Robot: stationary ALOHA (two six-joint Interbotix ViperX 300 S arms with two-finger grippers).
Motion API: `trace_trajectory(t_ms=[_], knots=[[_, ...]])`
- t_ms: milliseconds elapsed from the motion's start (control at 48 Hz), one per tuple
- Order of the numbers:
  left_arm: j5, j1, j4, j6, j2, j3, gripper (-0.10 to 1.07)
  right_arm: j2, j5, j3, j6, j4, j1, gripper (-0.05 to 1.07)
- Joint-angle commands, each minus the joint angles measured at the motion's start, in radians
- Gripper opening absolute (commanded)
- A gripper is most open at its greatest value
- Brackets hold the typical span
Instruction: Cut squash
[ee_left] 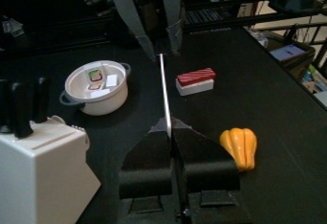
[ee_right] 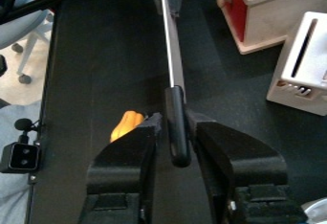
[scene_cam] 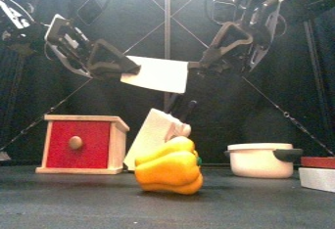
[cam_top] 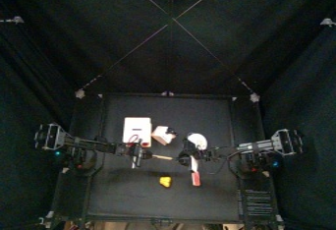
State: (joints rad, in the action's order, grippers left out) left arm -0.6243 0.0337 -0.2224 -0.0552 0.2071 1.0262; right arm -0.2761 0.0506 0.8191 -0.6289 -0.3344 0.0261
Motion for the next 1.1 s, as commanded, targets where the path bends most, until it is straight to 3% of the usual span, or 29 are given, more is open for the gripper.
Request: trace_trajectory(t_ms=[0, 562, 896, 1083], knots=[[-0.006, 0.003, 0.002, 0.002, -0.003, -0.028, 0.13, -0.009, 0.003, -0.018, -0.002, -0.002, -0.003, 0.65], [-0.008, -0.018, 0.011, -0.005, 0.005, -0.038, 0.14, -0.011, -0.115, -0.067, -0.005, 0.037, -0.002, 0.48], [0.021, -0.130, 0.204, 0.011, 0.054, -0.023, 0.13, -0.015, -0.290, -0.169, -0.003, 0.037, 0.061, 0.47], [0.023, -0.218, 0.318, 0.144, 0.077, -0.014, 0.13, -0.011, -0.330, -0.201, -0.003, 0.029, 0.101, 0.47]])
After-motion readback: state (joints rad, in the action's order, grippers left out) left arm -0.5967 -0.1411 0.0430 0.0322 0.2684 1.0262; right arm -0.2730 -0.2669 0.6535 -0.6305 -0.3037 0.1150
